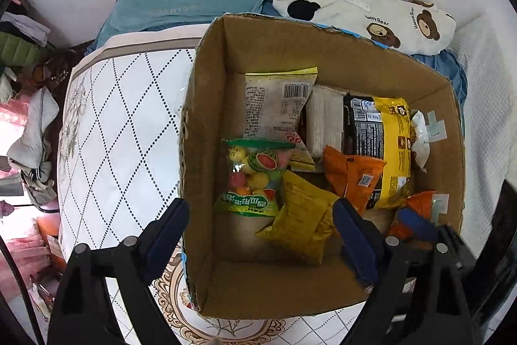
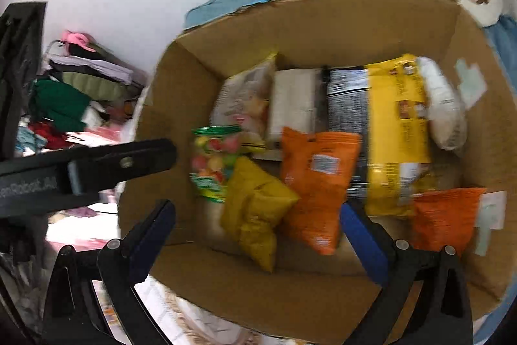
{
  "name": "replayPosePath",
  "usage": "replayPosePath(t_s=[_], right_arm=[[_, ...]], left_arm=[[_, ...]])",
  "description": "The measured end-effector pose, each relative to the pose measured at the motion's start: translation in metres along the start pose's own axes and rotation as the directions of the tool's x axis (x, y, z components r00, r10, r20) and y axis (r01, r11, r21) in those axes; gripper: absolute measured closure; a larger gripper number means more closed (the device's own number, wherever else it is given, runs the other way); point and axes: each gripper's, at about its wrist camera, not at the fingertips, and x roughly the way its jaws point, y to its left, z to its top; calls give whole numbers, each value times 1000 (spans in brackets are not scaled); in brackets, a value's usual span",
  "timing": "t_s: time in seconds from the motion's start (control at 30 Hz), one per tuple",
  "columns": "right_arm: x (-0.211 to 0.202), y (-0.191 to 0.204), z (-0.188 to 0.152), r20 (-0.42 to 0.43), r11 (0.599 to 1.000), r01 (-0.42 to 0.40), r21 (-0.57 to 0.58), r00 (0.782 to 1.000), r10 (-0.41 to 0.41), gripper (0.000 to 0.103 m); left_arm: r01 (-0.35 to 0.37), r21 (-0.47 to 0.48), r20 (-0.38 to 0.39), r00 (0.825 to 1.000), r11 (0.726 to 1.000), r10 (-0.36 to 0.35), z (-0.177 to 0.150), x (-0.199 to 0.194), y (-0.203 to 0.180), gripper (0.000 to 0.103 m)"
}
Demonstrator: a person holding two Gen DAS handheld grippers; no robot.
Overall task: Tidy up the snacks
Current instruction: 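Carry the candy bag and yellow bag into the box and open both tools, then move both tools out of the box toward the red packet and egg packet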
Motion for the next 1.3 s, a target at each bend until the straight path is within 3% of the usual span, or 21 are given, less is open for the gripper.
replayPosePath(t_s=[0.23, 0.7, 0.9, 1.3], right_arm=[[-18, -29, -10, 25, 989, 148, -3, 989, -148, 0], [-67, -40, -41, 143, 956, 292, -32, 948, -285, 0], [-96, -35, -59, 215, 949, 312, -35, 930, -298, 0], [-158, -16, -109, 354, 943, 330, -37, 887, -296, 0]], left_arm=[[-7, -12, 66, 998, 1000, 8, -31, -1, -2, 12], [-45, -3, 224, 974, 999, 44, -77, -21, -19, 12], [-48, -3, 298, 953, 999, 46, -94, -42, -21, 12], [-53, 13, 454, 890, 999, 41, -150, -93, -29, 12]])
